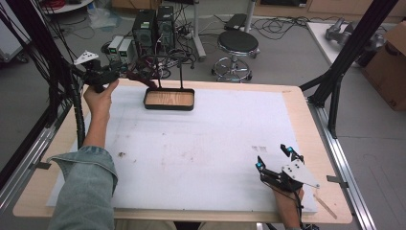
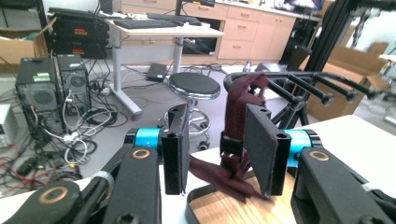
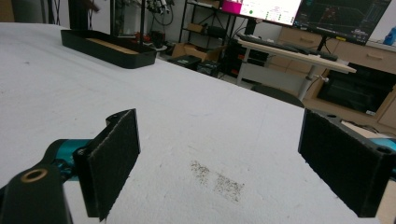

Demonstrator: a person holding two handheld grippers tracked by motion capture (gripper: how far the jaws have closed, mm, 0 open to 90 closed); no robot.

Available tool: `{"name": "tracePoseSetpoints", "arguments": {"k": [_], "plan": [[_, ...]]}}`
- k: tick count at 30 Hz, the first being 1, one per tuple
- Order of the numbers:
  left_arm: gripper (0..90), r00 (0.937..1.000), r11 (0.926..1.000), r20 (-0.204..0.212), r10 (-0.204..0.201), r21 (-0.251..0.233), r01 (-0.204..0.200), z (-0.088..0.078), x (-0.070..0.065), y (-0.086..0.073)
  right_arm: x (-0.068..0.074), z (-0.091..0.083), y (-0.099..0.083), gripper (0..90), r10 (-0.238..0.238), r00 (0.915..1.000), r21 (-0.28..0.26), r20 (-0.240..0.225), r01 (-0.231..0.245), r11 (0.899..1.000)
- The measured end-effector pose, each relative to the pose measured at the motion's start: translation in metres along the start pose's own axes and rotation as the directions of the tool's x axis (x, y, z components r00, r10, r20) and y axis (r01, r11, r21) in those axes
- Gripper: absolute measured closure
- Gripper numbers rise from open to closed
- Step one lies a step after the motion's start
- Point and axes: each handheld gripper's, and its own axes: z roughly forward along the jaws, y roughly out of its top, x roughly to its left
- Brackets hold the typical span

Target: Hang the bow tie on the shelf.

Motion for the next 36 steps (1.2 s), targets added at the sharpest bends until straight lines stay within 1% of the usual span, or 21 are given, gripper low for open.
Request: {"name": "tracePoseSetpoints", "arguments": {"k": [3, 5, 7, 11, 15, 18, 21, 22, 23, 24, 25, 27, 28, 29, 30, 32, 34, 36], "plan": [[57.2, 0.9988, 0.9987, -0.004, 0.049, 0.01, -0.049, -0.006, -0.004, 0.002, 0.0, 0.0, 0.0, 11.9, 0.0, 1.0, 0.0, 0.0, 0.0, 1.0], [55.3, 0.9963, 0.9961, -0.003, 0.085, 0.021, -0.085, -0.01, -0.008, 0.004, 0.0, 0.0, 0.0, 11.9, 0.0, 1.0, 0.0, 0.0, 0.0, 1.0], [52.4, 0.9936, 0.9934, 0.005, 0.112, 0.024, -0.113, -0.014, -0.012, 0.006, 0.0, 0.0, 0.0, 11.9, 0.0, 1.0, 0.0, 0.0, 0.0, 1.0], [50.5, 0.9925, 0.9932, 0.038, 0.116, -0.009, -0.116, -0.026, -0.017, 0.009, 0.0, 0.0, 0.0, 11.9, 0.001, 1.0, 0.002, 0.002, -0.001, 1.0], [47.6, 0.9917, 0.993, 0.054, 0.116, -0.028, -0.115, -0.036, -0.022, 0.011, 0.0, 0.0, 0.0, 11.9, 0.007, 1.0, 0.003, 0.002, -0.007, 1.0], [47.0, 0.9892, 0.9906, 0.074, 0.127, -0.061, -0.122, -0.046, -0.028, 0.013, 0.0, 0.0, 0.0, 11.9, 0.009, 1.0, 0.003, 0.002, -0.009, 1.0], [44.4, 0.985, 0.9864, 0.087, 0.149, -0.084, -0.142, -0.056, -0.035, 0.013, 0.0, 0.0, 0.0, 11.9, 0.007, 1.0, -0.002, 0.006, -0.007, 1.0], [42.9, 0.9845, 0.9856, 0.087, 0.152, -0.088, -0.145, -0.059, -0.037, 0.014, -0.001, 0.0, 0.0, 11.9, 0.007, 1.0, -0.001, 0.005, -0.007, 1.0], [39.1, 0.9842, 0.9853, 0.091, 0.152, -0.092, -0.144, -0.062, -0.039, 0.014, -0.001, 0.0, 0.0, 11.9, 0.006, 1.0, -0.003, 0.006, -0.006, 1.0], [37.2, 0.983, 0.985, 0.101, 0.154, -0.095, -0.144, -0.066, -0.042, 0.014, -0.001, 0.0, 0.0, 11.9, 0.007, 1.0, -0.002, 0.006, -0.007, 1.0], [36.6, 0.9826, 0.984, 0.101, 0.156, -0.102, -0.146, -0.07, -0.045, 0.014, -0.001, 0.0, 0.0, 11.9, 0.008, 1.0, -0.002, 0.006, -0.008, 1.0], [29.7, 0.9822, 0.9841, 0.11, 0.152, -0.109, -0.14, -0.076, -0.048, 0.013, -0.001, 0.0, 0.0, 11.9, 0.007, 1.0, -0.002, 0.007, -0.007, 1.0], [29.6, 0.9801, 0.9834, 0.124, 0.155, -0.113, -0.141, -0.079, -0.05, 0.013, -0.001, 0.0, 0.0, 11.9, 0.006, 1.0, -0.001, 0.008, -0.006, 1.0], [29.6, 0.9775, 0.9816, 0.13, 0.166, -0.117, -0.151, -0.084, -0.053, 0.012, -0.001, 0.0, 0.0, 11.9, 0.006, 0.9999, -0.001, 0.01, -0.006, 1.0], [28.4, 0.9766, 0.9806, 0.13, 0.171, -0.119, -0.156, -0.087, -0.055, 0.011, -0.001, 0.0, 0.0, 11.9, 0.005, 0.9999, -0.001, 0.011, -0.005, 1.0], [24.7, 0.9734, 0.9791, 0.144, 0.178, -0.124, -0.161, -0.096, -0.059, 0.008, -0.001, 0.001, 0.0, 11.9, 0.005, 0.9999, 0.0, 0.012, -0.005, 1.0], [23.0, 0.9714, 0.9771, 0.145, 0.189, -0.127, -0.171, -0.103, -0.063, 0.006, -0.001, 0.0, 0.0, 11.9, 0.004, 0.9999, 0.0, 0.014, -0.004, 1.0], [15.7, 0.9732, 0.9755, 0.126, 0.192, -0.133, -0.175, -0.111, -0.067, 0.001, -0.001, 0.001, 0.0, 11.9, 0.004, 0.9999, 0.001, 0.014, -0.004, 1.0]]}}
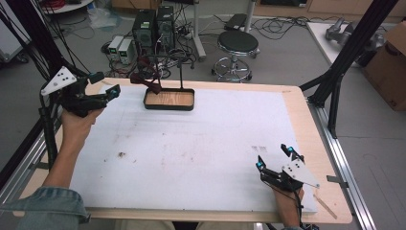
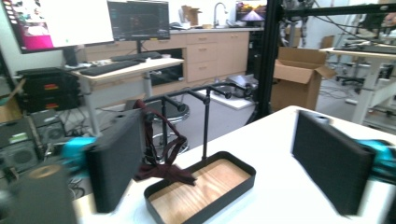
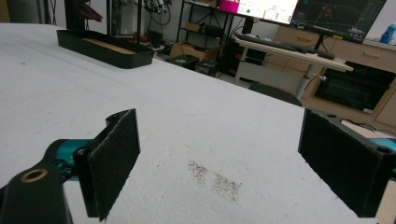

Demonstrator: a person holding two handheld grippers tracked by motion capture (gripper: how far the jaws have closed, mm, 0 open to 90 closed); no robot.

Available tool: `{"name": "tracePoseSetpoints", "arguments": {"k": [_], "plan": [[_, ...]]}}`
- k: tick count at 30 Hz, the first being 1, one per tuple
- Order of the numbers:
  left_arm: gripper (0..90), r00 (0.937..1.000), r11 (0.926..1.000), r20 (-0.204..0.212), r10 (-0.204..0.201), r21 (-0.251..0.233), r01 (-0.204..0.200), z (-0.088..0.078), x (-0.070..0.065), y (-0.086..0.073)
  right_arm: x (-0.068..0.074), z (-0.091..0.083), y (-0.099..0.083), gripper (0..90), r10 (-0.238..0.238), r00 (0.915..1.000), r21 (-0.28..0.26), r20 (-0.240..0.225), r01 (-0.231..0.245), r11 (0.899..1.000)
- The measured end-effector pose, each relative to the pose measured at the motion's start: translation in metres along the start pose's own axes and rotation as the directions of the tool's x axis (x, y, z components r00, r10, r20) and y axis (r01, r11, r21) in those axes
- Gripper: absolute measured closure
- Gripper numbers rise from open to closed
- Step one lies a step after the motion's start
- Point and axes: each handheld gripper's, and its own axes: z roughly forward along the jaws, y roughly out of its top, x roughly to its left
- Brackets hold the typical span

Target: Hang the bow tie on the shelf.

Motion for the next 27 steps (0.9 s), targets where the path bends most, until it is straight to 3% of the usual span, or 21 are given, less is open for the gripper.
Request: {"name": "tracePoseSetpoints", "arguments": {"k": [2, 9, 13, 16, 19, 23, 27], "plan": [[14.3, 0.9999, 0.9999, 0.014, -0.01, -0.01, 0.01, -0.007, -0.003, -0.003, 0.0, 0.0, 0.0, 11.9, 0.001, 1.0, 0.004, -0.002, -0.001, 1.0], [14.2, 0.9999, 0.9995, 0.004, -0.013, -0.029, 0.013, -0.029, -0.013, -0.016, 0.001, 0.0, 0.0, 11.9, 0.0, 1.0, 0.006, 0.0, 0.0, 1.0], [14.2, 0.9998, 0.9996, 0.011, -0.019, -0.02, 0.02, -0.037, -0.023, -0.025, 0.0, 0.0, 0.0, 11.9, -0.001, 1.0, 0.006, 0.0, 0.001, 1.0], [14.2, 0.9999, 0.9999, 0.014, -0.005, -0.009, 0.005, -0.041, -0.032, -0.034, 0.0, 0.0, 0.0, 11.9, -0.002, 1.0, 0.006, 0.0, 0.002, 1.0], [14.2, 0.9994, 0.9993, -0.007, 0.035, 0.012, -0.035, -0.043, -0.042, -0.044, 0.001, 0.0, 0.0, 11.9, -0.004, 1.0, 0.004, 0.0, 0.004, 1.0], [14.2, 0.998, 0.9979, -0.024, 0.058, 0.031, -0.057, -0.047, -0.051, -0.059, 0.0, 0.0, 0.0, 11.9, 0.004, 1.0, 0.008, 0.001, -0.004, 1.0], [14.2, 0.9977, 0.9975, -0.038, 0.057, 0.046, -0.055, -0.051, -0.057, -0.071, 0.0, 0.0, 0.0, 11.9, 0.0, 1.0, 0.005, 0.0, 0.0, 1.0]]}}
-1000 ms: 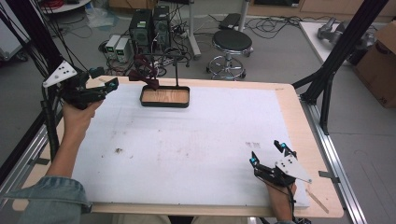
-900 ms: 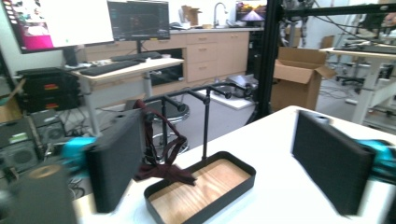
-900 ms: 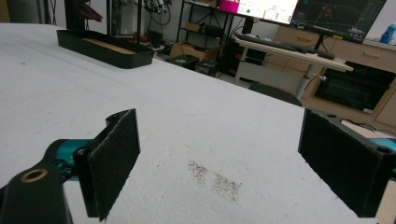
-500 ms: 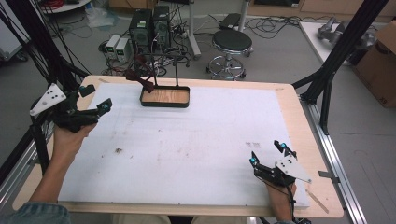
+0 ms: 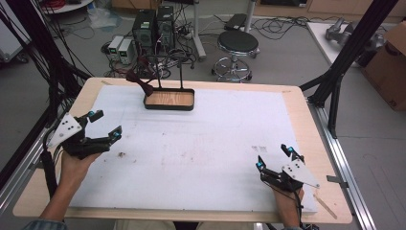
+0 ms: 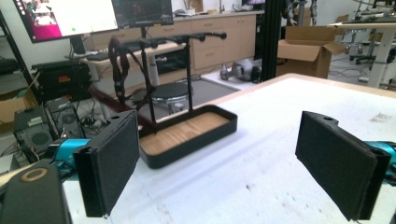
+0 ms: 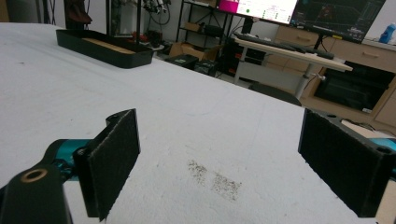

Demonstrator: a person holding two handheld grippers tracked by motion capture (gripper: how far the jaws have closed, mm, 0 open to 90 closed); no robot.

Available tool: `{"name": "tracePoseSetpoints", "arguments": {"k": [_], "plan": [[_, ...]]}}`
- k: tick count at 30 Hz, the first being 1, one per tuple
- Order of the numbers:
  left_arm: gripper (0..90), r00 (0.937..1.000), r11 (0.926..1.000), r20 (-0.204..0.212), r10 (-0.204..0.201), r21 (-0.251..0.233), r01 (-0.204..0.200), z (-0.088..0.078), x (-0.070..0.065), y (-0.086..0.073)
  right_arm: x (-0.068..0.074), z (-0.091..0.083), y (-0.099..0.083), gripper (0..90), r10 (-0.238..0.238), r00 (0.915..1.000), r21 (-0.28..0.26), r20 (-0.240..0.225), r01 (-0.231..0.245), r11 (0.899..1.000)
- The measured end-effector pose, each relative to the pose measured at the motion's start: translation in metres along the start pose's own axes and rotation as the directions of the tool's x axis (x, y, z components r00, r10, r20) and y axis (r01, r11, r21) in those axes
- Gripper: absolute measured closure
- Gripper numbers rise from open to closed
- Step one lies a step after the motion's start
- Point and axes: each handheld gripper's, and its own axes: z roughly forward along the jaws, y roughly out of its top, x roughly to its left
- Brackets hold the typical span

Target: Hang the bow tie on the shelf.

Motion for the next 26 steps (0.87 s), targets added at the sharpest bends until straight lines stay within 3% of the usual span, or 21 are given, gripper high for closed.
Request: {"name": "tracePoseSetpoints", "arguments": {"k": [5, 10, 15, 18, 26], "plan": [[14.2, 0.9991, 0.9985, -0.003, -0.041, 0.037, 0.041, -0.002, -0.008, -0.016, 0.0, 0.001, 0.0, 11.9, 0.005, 1.0, -0.001, 0.003, -0.005, 1.0], [14.2, 0.9989, 0.9949, -0.017, -0.044, 0.09, 0.046, -0.001, -0.017, -0.034, 0.0, 0.0, 0.0, 11.9, 0.001, 1.0, 0.0, 0.001, -0.001, 1.0], [14.2, 0.9982, 0.9857, -0.023, -0.056, 0.158, 0.059, 0.0, -0.024, -0.05, 0.0, 0.001, 0.0, 11.9, 0.006, 1.0, 0.003, 0.001, -0.006, 1.0], [14.2, 0.9961, 0.9805, -0.004, -0.088, 0.176, 0.088, 0.001, -0.026, -0.06, 0.0, 0.0, 0.0, 11.9, 0.005, 1.0, 0.005, -0.001, -0.005, 1.0], [14.3, 0.997, 0.9767, -0.012, -0.076, 0.2, 0.077, 0.003, -0.026, -0.063, 0.0, 0.0, 0.0, 11.9, -0.001, 1.0, 0.0, -0.001, 0.001, 1.0]]}}
